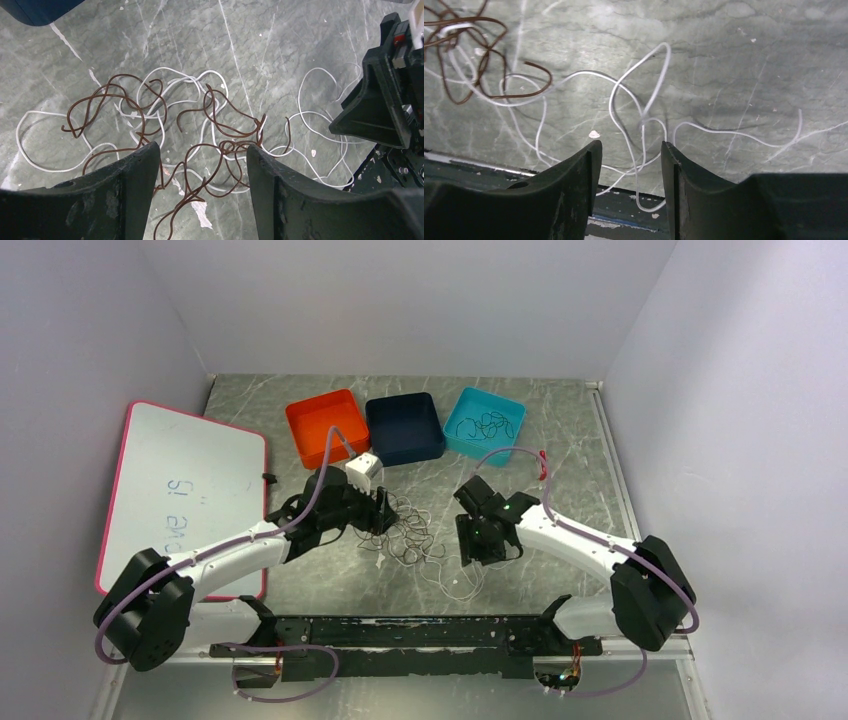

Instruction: Untangle the cables

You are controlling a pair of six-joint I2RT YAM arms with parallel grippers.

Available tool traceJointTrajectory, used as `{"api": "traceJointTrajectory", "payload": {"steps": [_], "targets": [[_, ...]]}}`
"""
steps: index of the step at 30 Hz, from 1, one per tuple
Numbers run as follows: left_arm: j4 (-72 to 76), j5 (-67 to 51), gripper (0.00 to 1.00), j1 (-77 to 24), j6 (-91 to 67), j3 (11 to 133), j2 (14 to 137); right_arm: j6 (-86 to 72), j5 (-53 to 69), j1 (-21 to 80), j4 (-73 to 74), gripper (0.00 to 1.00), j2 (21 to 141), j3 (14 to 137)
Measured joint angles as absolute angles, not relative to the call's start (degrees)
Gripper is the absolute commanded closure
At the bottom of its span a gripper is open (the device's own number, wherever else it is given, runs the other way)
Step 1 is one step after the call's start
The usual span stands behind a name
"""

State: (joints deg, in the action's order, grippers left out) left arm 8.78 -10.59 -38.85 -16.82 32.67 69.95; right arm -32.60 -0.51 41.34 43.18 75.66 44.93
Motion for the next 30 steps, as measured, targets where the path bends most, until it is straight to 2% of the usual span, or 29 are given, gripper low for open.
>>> {"api": "traceJointTrajectory", "payload": {"steps": [15, 19, 22, 28, 30], "targets": [[9.5, -10.7, 0.32, -38.9, -17.0, 32.1, 70.0, -40.2, -3.2, 41.8, 39.7, 0.56, 75.6, 36.9], [9.6, -10.7, 0.32, -38.9, -17.0, 32.1, 70.0, -40.9, -4.2, 43.2, 39.3, 0.61, 75.9, 36.9], [9.7, -10.7, 0.33, -38.9, -17.2, 32.1, 70.0, -41.7, -6.0, 44.7, 39.6, 0.69, 76.4, 37.2], [9.8, -10.7, 0.33, -38.9, -17.4, 31.1, 69.7, -43.7, -8.4, 46.3, 39.2, 0.99, 77.0, 37.4], [9.9, -10.7, 0.32, -38.9, -17.6, 30.7, 69.1, -44.1, -8.6, 46.5, 38.6, 1.00, 76.7, 37.3]]}}
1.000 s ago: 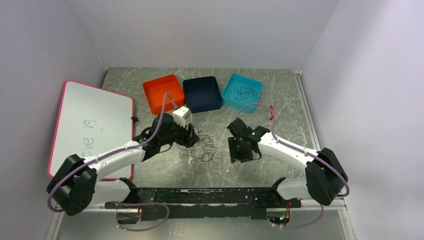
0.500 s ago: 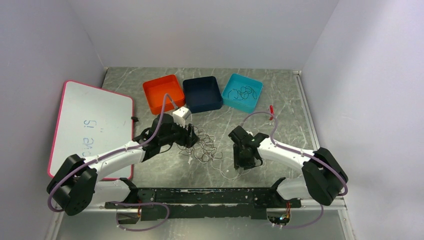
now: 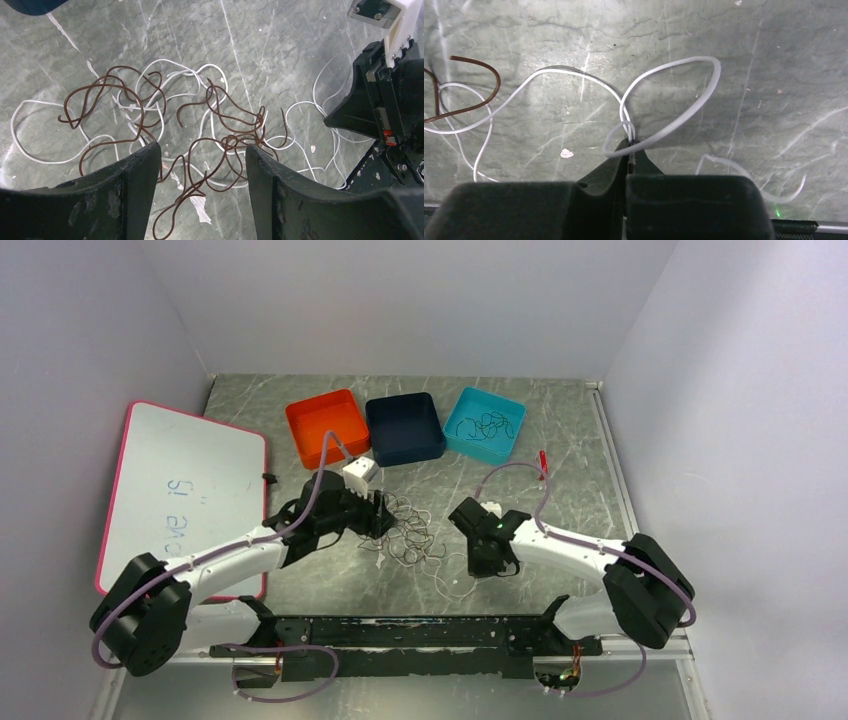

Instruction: Untangle the cables

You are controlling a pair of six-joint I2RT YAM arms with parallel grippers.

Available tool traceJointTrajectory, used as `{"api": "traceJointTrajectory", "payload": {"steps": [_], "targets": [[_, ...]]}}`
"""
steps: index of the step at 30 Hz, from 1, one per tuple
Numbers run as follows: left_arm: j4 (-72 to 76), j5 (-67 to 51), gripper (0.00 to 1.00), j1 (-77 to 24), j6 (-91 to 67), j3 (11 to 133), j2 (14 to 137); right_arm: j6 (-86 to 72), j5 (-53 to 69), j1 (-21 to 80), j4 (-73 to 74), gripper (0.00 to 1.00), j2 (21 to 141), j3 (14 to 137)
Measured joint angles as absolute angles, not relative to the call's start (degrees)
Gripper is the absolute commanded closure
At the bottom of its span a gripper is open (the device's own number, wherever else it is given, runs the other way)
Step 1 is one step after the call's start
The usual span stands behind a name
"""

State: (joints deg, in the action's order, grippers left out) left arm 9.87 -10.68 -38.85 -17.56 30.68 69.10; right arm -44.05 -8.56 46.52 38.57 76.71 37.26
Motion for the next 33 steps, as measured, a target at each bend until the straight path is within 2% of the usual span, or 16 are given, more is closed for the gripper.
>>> {"api": "traceJointTrajectory", "payload": {"steps": [9, 16, 24, 33], "targets": [[11.7, -10.7, 0.28, -38.8, -17.8, 29.9, 64.8, -41.2, -10.8, 46.7, 34.4, 1.00, 68.6, 37.5], [14.0, -11.0, 0.15, -38.8, -16.6, 31.1, 61.7, -32.0, -14.9, 46.7, 35.7, 1.00, 61.6, 49.2], [15.7, -13.9, 0.15, -38.7, -11.1, 40.3, 66.3, -20.2, -17.8, 46.7, 39.6, 1.00, 59.5, 65.3], [20.5, -19.8, 0.18, -38.5, -10.4, 42.3, 70.9, -14.1, -16.7, 46.7, 41.5, 1.00, 59.5, 75.9]]}}
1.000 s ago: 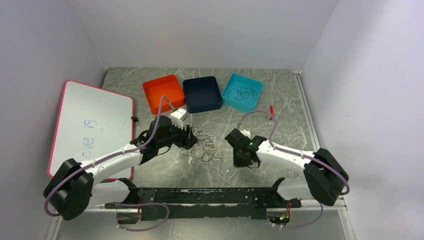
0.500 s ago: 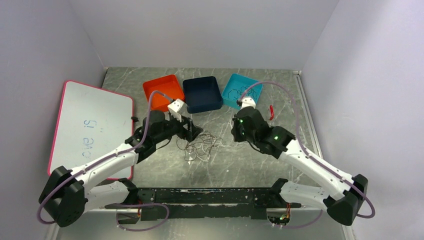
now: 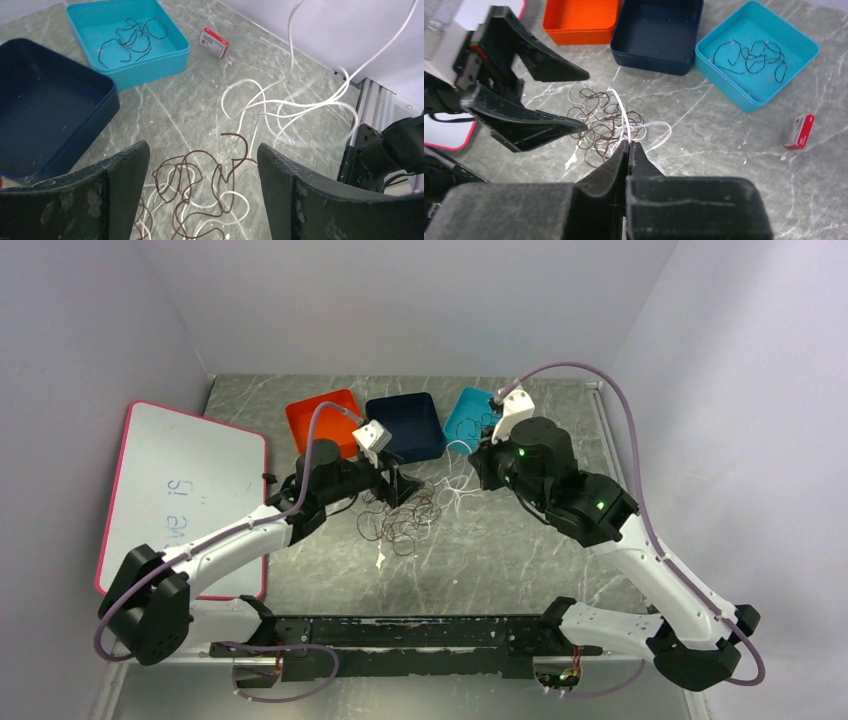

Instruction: Untangle the cables

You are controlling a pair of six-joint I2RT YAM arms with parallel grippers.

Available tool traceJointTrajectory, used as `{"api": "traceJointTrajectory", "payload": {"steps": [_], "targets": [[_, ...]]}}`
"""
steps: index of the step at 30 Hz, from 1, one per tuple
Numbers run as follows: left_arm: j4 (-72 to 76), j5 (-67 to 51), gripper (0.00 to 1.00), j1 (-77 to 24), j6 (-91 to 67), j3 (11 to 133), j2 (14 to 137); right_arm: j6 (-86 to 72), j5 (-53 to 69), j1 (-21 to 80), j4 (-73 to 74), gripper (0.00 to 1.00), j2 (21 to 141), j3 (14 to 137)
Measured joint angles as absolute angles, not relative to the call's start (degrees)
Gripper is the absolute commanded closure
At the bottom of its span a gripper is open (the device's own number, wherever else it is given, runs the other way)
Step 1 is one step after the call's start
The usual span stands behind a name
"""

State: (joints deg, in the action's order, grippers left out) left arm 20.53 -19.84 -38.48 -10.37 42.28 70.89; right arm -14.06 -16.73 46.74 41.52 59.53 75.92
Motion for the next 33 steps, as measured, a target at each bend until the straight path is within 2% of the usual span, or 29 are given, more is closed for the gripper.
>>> {"api": "traceJointTrajectory", "payload": {"steps": [10, 23, 29, 33], "targets": [[25.3, -27.2, 0.19, -38.4, -10.7, 44.8, 76.2, -11.3, -16.7, 46.7, 42.0, 1.00, 60.6, 83.1], [30.3, -31.2, 0.20, -38.5, -12.6, 40.6, 81.5, -9.9, -19.4, 46.7, 42.1, 1.00, 62.0, 89.5], [33.8, -31.5, 0.14, -39.1, -14.1, 39.0, 86.1, -10.3, -22.5, 46.7, 41.9, 1.00, 62.3, 91.8], [36.8, -31.3, 0.14, -40.4, -15.3, 38.7, 90.0, -10.9, -22.7, 46.7, 41.5, 1.00, 62.3, 91.9]]}}
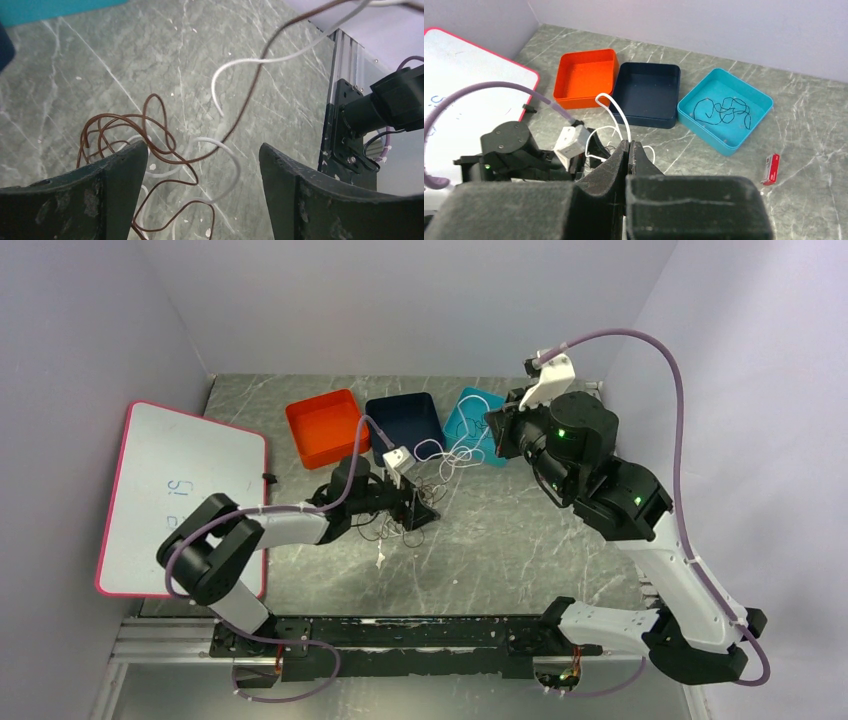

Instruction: Untangle the cables

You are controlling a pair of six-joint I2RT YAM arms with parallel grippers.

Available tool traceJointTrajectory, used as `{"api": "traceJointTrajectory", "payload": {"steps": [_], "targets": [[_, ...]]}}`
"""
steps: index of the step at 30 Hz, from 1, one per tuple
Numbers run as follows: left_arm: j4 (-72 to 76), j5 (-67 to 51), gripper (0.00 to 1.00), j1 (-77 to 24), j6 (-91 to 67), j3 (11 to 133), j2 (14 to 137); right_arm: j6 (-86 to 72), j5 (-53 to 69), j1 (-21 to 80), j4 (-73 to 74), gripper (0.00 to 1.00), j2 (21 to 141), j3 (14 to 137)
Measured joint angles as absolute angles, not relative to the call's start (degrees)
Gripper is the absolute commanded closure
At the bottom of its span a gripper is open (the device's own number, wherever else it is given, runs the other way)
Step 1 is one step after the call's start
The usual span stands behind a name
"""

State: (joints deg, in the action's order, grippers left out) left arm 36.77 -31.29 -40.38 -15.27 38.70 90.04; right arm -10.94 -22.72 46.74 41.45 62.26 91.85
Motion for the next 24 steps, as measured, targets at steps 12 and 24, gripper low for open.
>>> {"api": "traceJointTrajectory", "payload": {"steps": [12, 24], "targets": [[40.7, -28.5, 0.83, -41.1, -18.3, 40.4, 100.1, -12.8, -22.6, 46.7, 40.9, 1.00, 62.0, 91.4], [38.1, -19.5, 0.93, -41.1, -20.0, 33.5, 93.7, -10.9, -28.8, 46.7, 39.7, 1.00, 59.9, 93.3]]}}
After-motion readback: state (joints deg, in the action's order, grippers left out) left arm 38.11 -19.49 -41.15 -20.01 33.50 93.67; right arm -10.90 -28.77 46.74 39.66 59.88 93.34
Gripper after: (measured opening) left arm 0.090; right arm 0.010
